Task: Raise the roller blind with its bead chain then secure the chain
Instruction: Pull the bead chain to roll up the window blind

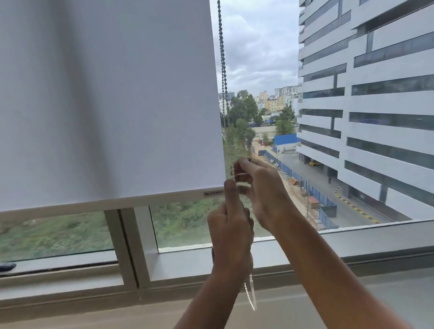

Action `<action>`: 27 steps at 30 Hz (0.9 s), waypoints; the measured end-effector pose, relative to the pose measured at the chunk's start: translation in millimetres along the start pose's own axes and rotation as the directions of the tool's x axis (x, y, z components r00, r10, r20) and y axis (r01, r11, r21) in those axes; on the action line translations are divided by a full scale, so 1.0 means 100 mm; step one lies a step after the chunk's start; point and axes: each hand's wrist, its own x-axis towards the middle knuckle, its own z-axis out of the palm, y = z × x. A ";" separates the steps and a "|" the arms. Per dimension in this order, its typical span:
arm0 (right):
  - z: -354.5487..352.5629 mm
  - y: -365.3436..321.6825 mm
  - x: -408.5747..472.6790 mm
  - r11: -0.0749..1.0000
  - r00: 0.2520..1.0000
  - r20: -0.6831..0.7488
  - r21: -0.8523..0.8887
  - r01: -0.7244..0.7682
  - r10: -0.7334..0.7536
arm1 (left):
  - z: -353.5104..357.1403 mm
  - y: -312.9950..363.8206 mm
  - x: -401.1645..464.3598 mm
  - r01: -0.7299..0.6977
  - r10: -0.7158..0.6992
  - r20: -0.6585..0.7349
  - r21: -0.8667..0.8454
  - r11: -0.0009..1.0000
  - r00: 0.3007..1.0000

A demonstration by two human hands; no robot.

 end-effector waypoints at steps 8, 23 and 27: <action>0.43 -0.74 0.16 0.994 0.985 0.157 0.101 0.051 -0.067 | -0.18 -0.53 -0.20 0.038 -0.031 -0.062 0.113 0.993 0.998; 0.69 -1.10 0.36 0.965 0.997 -0.019 0.255 -0.065 0.072 | -0.49 -1.11 -0.35 0.110 -0.099 -0.059 0.225 0.968 0.993; 0.62 -0.82 0.29 0.965 0.997 -0.037 0.256 -0.055 0.066 | -0.66 -1.24 -0.48 0.161 -0.156 -0.040 0.254 0.954 0.987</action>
